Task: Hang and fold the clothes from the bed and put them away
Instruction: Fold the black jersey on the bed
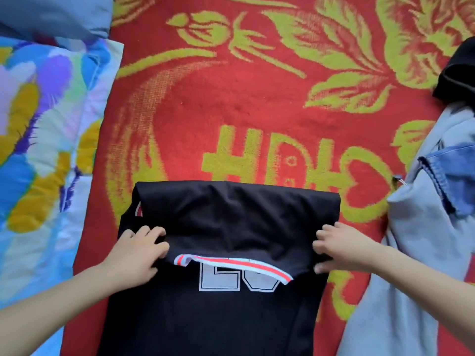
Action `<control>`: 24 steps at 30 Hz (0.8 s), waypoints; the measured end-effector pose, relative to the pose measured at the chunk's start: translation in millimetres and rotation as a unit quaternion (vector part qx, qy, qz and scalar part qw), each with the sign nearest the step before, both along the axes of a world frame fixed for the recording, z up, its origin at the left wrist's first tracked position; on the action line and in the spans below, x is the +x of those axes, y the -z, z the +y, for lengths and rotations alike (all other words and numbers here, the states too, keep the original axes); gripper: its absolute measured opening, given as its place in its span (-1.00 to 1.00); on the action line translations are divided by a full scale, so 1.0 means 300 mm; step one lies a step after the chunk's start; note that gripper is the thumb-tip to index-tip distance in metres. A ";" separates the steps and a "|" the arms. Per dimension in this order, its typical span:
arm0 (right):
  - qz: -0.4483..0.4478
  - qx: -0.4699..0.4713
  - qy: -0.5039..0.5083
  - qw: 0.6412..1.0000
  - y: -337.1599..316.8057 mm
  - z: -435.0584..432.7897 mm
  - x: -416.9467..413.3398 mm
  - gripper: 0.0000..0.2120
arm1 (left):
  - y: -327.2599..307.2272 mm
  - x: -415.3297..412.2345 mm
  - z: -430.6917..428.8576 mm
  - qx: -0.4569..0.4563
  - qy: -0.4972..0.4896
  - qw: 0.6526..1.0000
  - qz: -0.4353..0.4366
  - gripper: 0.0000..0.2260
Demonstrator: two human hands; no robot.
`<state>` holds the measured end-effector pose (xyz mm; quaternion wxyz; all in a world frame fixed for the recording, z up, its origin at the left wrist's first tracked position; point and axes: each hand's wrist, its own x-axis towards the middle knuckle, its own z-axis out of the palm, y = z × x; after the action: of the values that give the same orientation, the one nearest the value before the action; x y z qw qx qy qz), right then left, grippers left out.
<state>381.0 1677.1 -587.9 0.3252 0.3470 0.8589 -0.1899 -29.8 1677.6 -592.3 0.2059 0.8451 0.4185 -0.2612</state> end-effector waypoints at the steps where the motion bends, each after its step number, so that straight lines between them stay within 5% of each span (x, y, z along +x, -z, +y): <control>1: 0.077 0.068 0.038 0.994 -0.014 0.018 -0.010 -0.64 | 0.013 0.013 0.002 -0.015 -0.042 0.998 0.039 -0.66; 4: 0.137 0.221 0.191 0.947 -0.021 0.094 -0.022 -0.69 | -0.019 0.071 0.063 0.107 -0.128 0.984 -0.062 -0.63; 6: 0.016 0.185 0.268 0.945 -0.015 0.148 -0.022 -0.41 | -0.011 0.091 0.137 0.220 -0.116 0.963 -0.103 -0.62; 7: -0.037 0.143 0.303 0.941 0.003 0.162 -0.015 -0.31 | -0.016 0.098 0.180 0.222 -0.122 0.966 -0.056 -0.48; 9: -0.083 0.059 0.367 0.924 0.025 0.184 -0.021 -0.32 | 0.000 0.088 0.255 0.153 -0.149 0.975 0.054 -0.30; 12: -0.040 0.087 0.423 0.901 0.031 0.208 -0.024 -0.87 | 0.036 0.049 0.352 0.027 -0.257 0.964 0.063 -0.58; 15: 0.014 0.122 0.487 0.865 -0.002 0.256 0.015 -0.73 | -0.003 -0.013 0.467 0.018 -0.313 0.946 -0.083 -0.82; 18: 0.087 0.155 0.563 0.807 -0.043 0.320 0.057 -0.68 | -0.082 -0.064 0.565 -0.001 -0.358 0.913 -0.196 -0.86; 24: 0.103 0.223 0.472 0.847 -0.097 0.334 0.055 -0.72 | -0.150 -0.076 0.586 0.009 -0.297 0.931 -0.214 -0.88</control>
<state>397.6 1777.3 -558.7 0.0204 0.7521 0.6394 -0.1587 -52.7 1853.4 -547.4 0.3509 0.7199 0.5988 0.0027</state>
